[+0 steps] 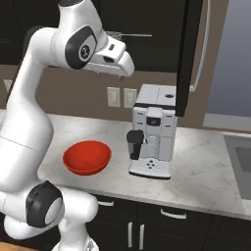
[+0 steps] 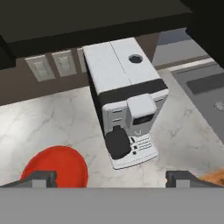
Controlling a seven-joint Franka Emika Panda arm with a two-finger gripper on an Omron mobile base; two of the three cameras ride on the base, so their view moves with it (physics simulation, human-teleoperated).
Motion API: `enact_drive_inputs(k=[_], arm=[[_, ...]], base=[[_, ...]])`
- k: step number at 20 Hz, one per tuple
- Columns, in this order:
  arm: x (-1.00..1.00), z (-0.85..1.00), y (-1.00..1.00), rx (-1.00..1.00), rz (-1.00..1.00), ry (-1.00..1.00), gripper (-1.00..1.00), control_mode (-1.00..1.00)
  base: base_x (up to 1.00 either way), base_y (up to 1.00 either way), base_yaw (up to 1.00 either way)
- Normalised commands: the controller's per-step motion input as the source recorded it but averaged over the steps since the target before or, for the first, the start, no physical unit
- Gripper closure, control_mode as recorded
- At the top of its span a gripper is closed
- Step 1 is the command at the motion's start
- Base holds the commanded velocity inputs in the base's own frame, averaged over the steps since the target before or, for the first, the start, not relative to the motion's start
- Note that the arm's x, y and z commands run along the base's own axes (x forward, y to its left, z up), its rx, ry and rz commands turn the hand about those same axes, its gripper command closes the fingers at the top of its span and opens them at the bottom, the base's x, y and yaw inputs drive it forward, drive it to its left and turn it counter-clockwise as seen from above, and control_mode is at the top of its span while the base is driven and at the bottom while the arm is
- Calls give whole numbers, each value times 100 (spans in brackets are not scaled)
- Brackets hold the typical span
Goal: Open the cabinet and setup a tea strainer by placing it in the bowl upright.
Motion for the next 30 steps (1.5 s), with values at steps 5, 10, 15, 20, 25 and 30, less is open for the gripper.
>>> enact_drive_inputs(k=[5,10,15,20,25,30], arm=[[-27,38,40,15,-11,-45,-100,-100],[-18,60,39,-1,0,-13,-100,-100],[12,16,45,-21,22,-5,-100,-100],[4,37,21,-13,31,-7,-100,-100],[3,5,17,-2,-2,-1,-100,-100],[26,0,0,0,-13,0,-100,-100]], base=[[0,0,0],[0,0,0],[0,0,0],[0,0,0],[0,0,0],[0,0,0]])
